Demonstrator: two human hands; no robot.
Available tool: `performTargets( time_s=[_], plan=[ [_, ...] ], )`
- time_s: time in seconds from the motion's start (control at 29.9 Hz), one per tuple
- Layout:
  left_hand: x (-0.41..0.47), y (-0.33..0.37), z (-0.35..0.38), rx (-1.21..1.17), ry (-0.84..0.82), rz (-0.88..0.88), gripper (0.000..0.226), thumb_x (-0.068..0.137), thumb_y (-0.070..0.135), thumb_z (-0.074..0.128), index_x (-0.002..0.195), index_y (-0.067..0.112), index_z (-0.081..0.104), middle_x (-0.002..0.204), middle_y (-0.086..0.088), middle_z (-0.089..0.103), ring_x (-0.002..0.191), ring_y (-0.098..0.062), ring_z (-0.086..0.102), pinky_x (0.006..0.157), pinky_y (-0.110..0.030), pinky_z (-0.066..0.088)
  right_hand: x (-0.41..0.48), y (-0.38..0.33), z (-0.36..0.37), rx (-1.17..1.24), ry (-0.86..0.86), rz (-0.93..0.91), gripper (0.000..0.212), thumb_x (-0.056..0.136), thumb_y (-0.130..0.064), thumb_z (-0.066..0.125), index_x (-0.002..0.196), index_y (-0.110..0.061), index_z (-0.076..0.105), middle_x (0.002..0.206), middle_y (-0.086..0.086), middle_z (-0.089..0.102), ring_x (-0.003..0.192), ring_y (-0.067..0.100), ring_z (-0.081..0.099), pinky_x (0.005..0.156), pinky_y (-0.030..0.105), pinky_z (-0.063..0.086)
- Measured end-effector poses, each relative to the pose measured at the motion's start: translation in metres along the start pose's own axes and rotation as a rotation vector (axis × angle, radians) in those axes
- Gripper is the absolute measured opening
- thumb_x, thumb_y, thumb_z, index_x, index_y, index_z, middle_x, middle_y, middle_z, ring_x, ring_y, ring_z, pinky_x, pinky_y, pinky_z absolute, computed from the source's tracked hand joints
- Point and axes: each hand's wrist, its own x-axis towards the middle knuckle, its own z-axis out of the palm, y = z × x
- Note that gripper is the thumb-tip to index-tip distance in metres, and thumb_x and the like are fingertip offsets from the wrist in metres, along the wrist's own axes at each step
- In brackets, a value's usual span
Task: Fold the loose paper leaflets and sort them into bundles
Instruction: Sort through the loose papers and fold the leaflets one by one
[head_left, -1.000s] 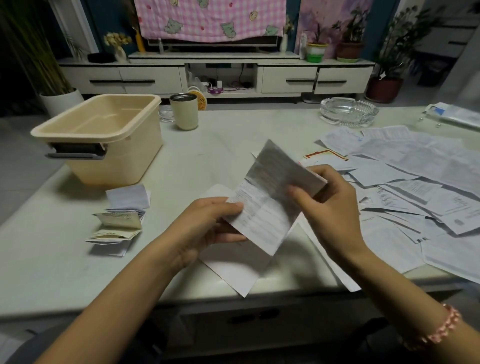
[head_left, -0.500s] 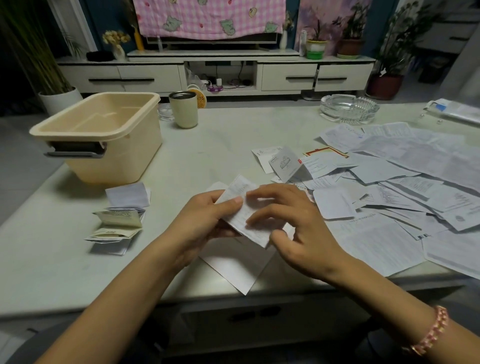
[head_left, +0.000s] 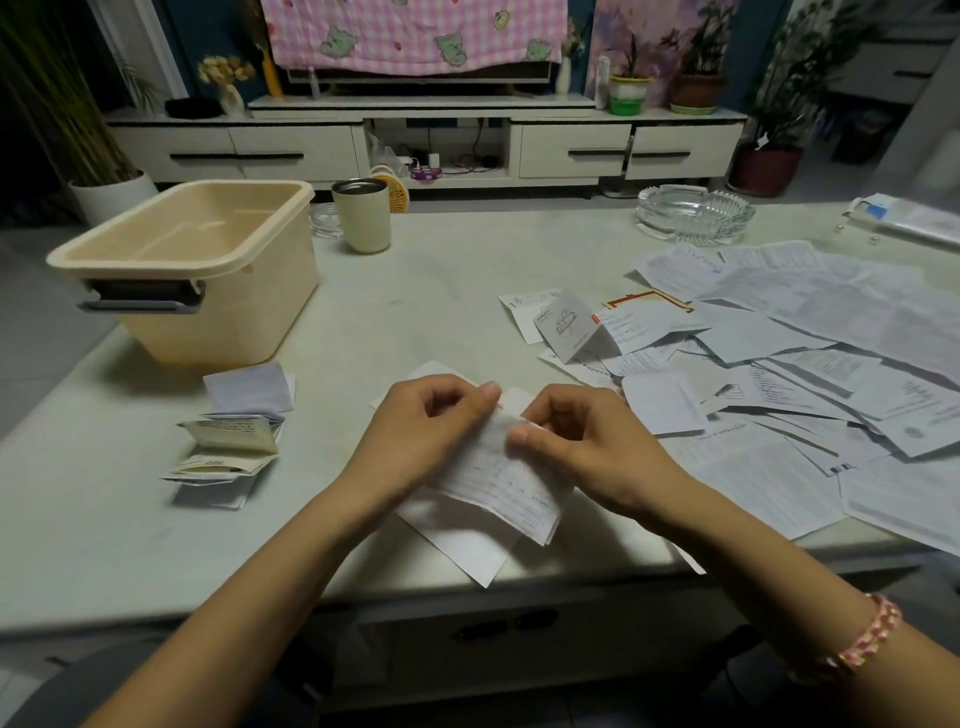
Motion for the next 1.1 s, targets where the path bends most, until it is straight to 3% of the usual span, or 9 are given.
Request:
performTargets(
  time_s=[0.07, 0.2, 0.37, 0.5, 0.7, 0.84, 0.9, 1.0, 1.1],
  plan=[
    [-0.001, -0.001, 0.003, 0.089, 0.057, 0.068, 0.026, 0.088, 0.027, 0.06, 0.071, 0.008, 0.067, 0.067, 0.002, 0.062, 0.062, -0.005, 0.053, 0.061, -0.019, 0.041, -0.002, -0.003, 0.002, 0.049, -0.004, 0.015, 0.019, 0.081, -0.016, 0.069, 0.066, -0.015, 0.059, 0.069, 0.016, 0.062, 0.063, 0.012, 0.053, 0.055, 0.024, 0.039],
    [-0.003, -0.005, 0.009, 0.295, 0.223, 0.25, 0.024, 0.088, 0.022, 0.063, 0.069, 0.008, 0.064, 0.064, 0.0, 0.06, 0.064, -0.013, 0.052, 0.053, -0.013, 0.035, -0.002, -0.006, 0.004, 0.205, -0.008, 0.09, 0.018, 0.082, -0.01, 0.068, 0.066, -0.01, 0.06, 0.053, -0.004, 0.058, 0.046, 0.005, 0.051, 0.037, 0.016, 0.034],
    [-0.002, -0.01, 0.008, 0.341, 0.241, 0.335, 0.021, 0.088, 0.022, 0.063, 0.071, 0.01, 0.066, 0.064, 0.0, 0.062, 0.066, -0.014, 0.052, 0.054, -0.015, 0.035, -0.003, -0.007, 0.0, 0.284, -0.059, 0.13, 0.012, 0.08, -0.008, 0.069, 0.069, -0.005, 0.065, 0.06, 0.003, 0.063, 0.053, 0.009, 0.059, 0.048, 0.019, 0.045],
    [0.001, -0.003, 0.0, 0.317, 0.287, 0.346, 0.026, 0.087, 0.021, 0.064, 0.062, 0.021, 0.058, 0.056, 0.011, 0.056, 0.057, -0.002, 0.05, 0.051, -0.009, 0.033, -0.005, -0.006, -0.006, 0.333, -0.085, 0.156, 0.017, 0.081, -0.006, 0.066, 0.066, 0.0, 0.063, 0.051, 0.007, 0.061, 0.041, 0.011, 0.057, 0.04, 0.02, 0.044],
    [0.007, 0.001, -0.014, 0.368, 0.312, 0.386, 0.022, 0.086, 0.02, 0.066, 0.064, 0.018, 0.062, 0.057, 0.014, 0.056, 0.056, 0.004, 0.049, 0.054, -0.007, 0.033, -0.009, -0.006, -0.019, 0.272, -0.161, 0.197, 0.017, 0.084, -0.008, 0.064, 0.07, 0.001, 0.062, 0.056, 0.011, 0.066, 0.041, 0.015, 0.057, 0.041, 0.02, 0.044],
    [0.006, -0.001, -0.023, 0.384, 0.183, 0.418, 0.017, 0.084, 0.023, 0.067, 0.067, 0.021, 0.066, 0.056, 0.019, 0.058, 0.057, 0.006, 0.052, 0.056, -0.005, 0.034, -0.008, -0.006, -0.029, 0.232, -0.083, 0.082, 0.014, 0.085, -0.018, 0.062, 0.084, -0.004, 0.065, 0.069, 0.004, 0.069, 0.063, 0.013, 0.062, 0.057, 0.021, 0.049],
    [0.002, -0.003, -0.014, 0.396, 0.105, 0.443, 0.017, 0.082, 0.03, 0.064, 0.07, 0.021, 0.071, 0.057, 0.016, 0.061, 0.057, 0.004, 0.054, 0.055, -0.007, 0.034, -0.006, -0.007, -0.022, 0.196, -0.175, 0.041, 0.02, 0.08, -0.026, 0.065, 0.097, -0.015, 0.064, 0.079, 0.001, 0.068, 0.072, 0.008, 0.062, 0.065, 0.02, 0.049],
    [-0.001, -0.001, -0.003, 0.367, 0.024, 0.433, 0.017, 0.08, 0.032, 0.065, 0.073, 0.02, 0.076, 0.067, 0.009, 0.067, 0.062, -0.005, 0.06, 0.054, -0.013, 0.039, -0.005, -0.008, -0.013, 0.136, -0.291, 0.07, 0.012, 0.081, -0.017, 0.069, 0.086, -0.014, 0.059, 0.057, -0.008, 0.057, 0.054, 0.003, 0.052, 0.053, 0.015, 0.042],
    [0.002, 0.007, -0.007, 0.257, 0.079, 0.341, 0.011, 0.077, 0.022, 0.073, 0.067, 0.02, 0.074, 0.061, 0.006, 0.067, 0.053, -0.005, 0.057, 0.05, -0.013, 0.04, -0.001, -0.007, -0.013, 0.135, -0.226, 0.135, 0.015, 0.082, -0.009, 0.067, 0.072, -0.008, 0.057, 0.054, 0.001, 0.055, 0.048, 0.008, 0.049, 0.042, 0.018, 0.039]
  ],
)
